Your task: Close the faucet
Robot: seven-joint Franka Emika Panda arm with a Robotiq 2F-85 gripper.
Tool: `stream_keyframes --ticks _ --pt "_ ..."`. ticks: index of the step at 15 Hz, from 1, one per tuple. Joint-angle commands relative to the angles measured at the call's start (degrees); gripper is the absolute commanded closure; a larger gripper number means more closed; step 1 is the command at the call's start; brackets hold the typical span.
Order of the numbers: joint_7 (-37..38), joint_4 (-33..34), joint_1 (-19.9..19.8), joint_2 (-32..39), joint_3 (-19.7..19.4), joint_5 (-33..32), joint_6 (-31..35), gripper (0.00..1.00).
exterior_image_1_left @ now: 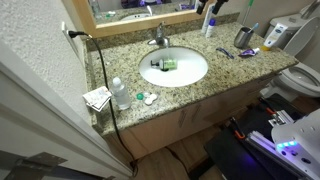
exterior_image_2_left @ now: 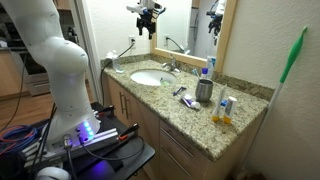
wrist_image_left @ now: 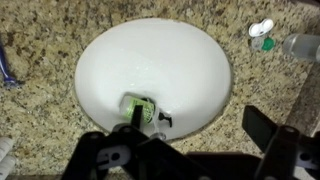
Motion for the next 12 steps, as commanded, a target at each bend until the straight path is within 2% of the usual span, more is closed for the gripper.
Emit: stream_keyframes --ticks 1,2,4,6,7,10,12 --pt "4.88 12.45 0.12 13.34 1.94 0.41 1.89 0.00" --pt "2.88 4.89 -0.28 5.66 1.49 -0.01 1.66 0.00" --pt "4.38 9.68 0.04 11.23 2.08 -0.03 2.19 0.00" --pt "4.50 11.66 0.07 13.43 2.06 -0.04 2.18 0.00" --pt "5.83 13.47 0.12 15.69 1.89 -2.28 -0.72 0.00" --pt "12.54 21.25 0.57 25.24 1.34 -7.68 1.11 0.00" --pt "14.17 26.32 0.85 29.72 0.82 -8.76 1.07 0.00"
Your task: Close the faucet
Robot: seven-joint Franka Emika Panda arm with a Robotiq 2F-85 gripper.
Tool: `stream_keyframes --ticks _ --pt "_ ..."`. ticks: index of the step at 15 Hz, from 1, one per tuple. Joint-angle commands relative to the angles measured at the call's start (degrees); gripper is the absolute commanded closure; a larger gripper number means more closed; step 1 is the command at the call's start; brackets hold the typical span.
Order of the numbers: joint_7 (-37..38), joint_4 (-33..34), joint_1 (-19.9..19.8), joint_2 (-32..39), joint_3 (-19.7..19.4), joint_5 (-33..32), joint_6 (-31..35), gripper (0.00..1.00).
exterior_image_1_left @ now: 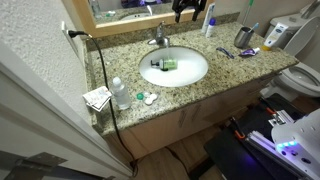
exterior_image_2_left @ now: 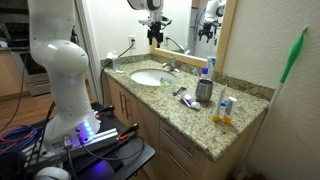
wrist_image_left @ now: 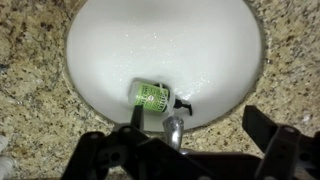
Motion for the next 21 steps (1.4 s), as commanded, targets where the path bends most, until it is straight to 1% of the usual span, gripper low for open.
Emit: stream_keyframes --ticks 1,3,4,5,7,9,10,13,18,21 --pt "4.17 12.64 0.94 11.30 -1.10 -3.12 -0.51 0.00" --pt "5.86 18.74 1.17 16.04 -1.69 -2.95 0.05 0.00" --pt "6.63 20.69 1.17 17.23 -1.87 -2.16 -0.18 0.00" --pt "4.84 14.50 0.93 13.16 -1.55 -1.92 0.53 0.00" --pt "5.66 18.33 1.01 15.98 -1.84 -1.82 0.56 0.00" --pt "5.91 19.43 1.08 16.69 -1.89 -1.80 0.52 0.00" --pt "5.60 21.21 0.78 18.71 -2.00 -1.66 -1.38 0.00" --pt "3.64 24.18 0.00 22.26 -1.84 -0.37 1.03 0.00" --pt "3.60 32.78 0.68 29.34 -2.37 -0.97 3.04 0.00" --pt "4.27 37.67 1.25 32.92 -2.77 -1.54 2.79 0.00"
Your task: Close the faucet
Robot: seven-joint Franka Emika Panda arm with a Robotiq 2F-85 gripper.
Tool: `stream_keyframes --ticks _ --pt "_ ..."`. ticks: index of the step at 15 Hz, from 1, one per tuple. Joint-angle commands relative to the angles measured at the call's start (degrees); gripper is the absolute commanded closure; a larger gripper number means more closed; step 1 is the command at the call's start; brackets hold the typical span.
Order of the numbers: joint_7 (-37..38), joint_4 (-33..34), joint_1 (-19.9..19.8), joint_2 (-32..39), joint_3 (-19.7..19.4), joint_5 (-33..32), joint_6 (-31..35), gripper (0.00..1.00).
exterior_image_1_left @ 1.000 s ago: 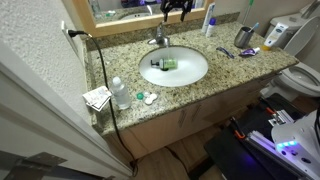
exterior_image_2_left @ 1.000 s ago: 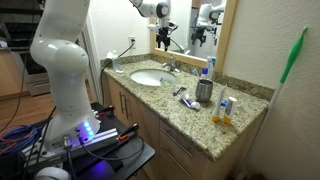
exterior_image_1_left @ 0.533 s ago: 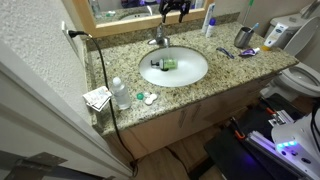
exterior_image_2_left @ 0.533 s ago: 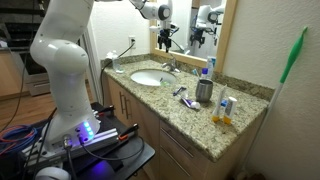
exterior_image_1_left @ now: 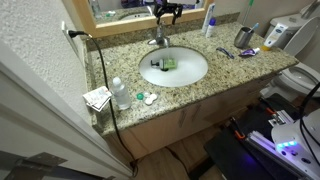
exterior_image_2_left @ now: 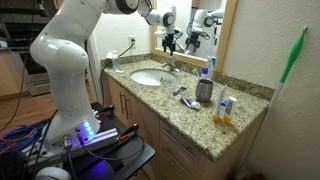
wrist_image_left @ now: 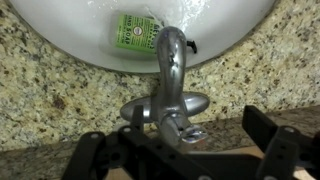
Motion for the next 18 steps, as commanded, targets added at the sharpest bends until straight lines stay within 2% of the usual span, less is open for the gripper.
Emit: stream_keyframes --ticks 1,2,3,9,13,14,18 --pt "-0.29 7.87 0.91 5.37 -1.02 0.13 -0.81 0.00" --pt "-0.68 8.91 0.85 6.19 -0.97 0.18 -1.00 0.16" --pt "-0.49 9.88 0.96 6.91 -1.12 0.08 -0.93 0.26" --pt "-0.19 13.72 0.88 9.05 -1.41 0.13 -2.24 0.68" --pt "0.60 13.68 0.88 7.67 -2.03 -0.15 -7.34 0.97" --pt "0.97 13.34 1.04 7.46 -2.19 -0.31 -8.28 0.93" --pt "1.95 11.00 1.36 6.91 -2.30 -0.35 -12.83 0.93"
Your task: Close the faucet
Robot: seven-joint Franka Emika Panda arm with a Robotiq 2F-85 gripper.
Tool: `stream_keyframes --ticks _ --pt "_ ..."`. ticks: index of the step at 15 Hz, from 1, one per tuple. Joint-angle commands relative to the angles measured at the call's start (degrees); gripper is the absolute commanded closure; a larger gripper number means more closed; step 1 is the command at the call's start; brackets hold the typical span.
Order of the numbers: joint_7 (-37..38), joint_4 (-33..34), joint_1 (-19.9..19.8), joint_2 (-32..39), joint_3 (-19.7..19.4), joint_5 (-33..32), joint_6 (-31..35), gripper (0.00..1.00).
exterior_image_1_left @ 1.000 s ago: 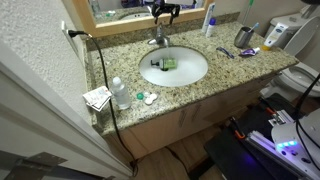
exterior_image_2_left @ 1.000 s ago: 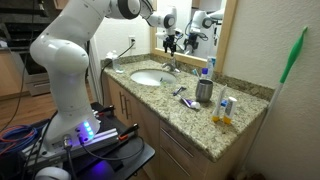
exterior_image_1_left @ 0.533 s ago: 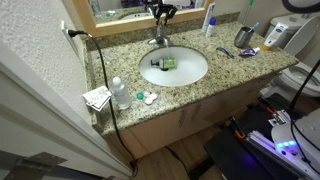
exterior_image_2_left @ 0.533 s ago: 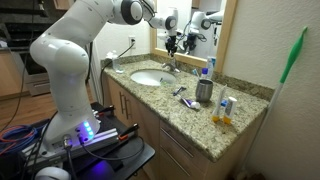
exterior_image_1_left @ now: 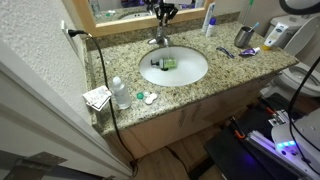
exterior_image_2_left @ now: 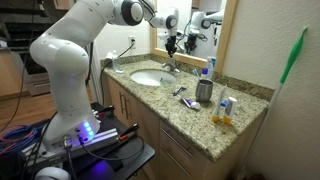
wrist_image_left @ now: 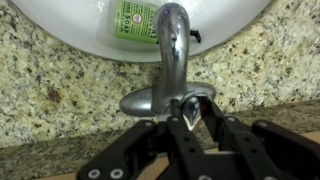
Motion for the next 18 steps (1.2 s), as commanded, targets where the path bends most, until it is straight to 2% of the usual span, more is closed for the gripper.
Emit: stream_keyframes --ticks 1,7,8,9,14,16,18 --pt "1.06 -2.72 0.85 -1.51 -0.97 -0.12 -8.29 0.93" --pt "2.91 -4.15 1.45 -0.21 -1.58 -0.32 -9.09 0.93" --pt "3.58 -3.94 1.54 -0.38 -1.51 -0.10 -9.28 0.47" --pt "2.96 -4.48 1.33 -1.48 -1.09 0.22 -9.59 0.46" --pt "0.47 -9.63 1.38 -8.70 -0.30 -1.46 -20.57 0.12" --pt "-2.05 -13.53 1.30 -13.70 -0.15 -2.42 -22.10 0.00" --pt "-5.87 -18.07 0.87 -19.18 0.36 -2.74 -20.53 0.00"
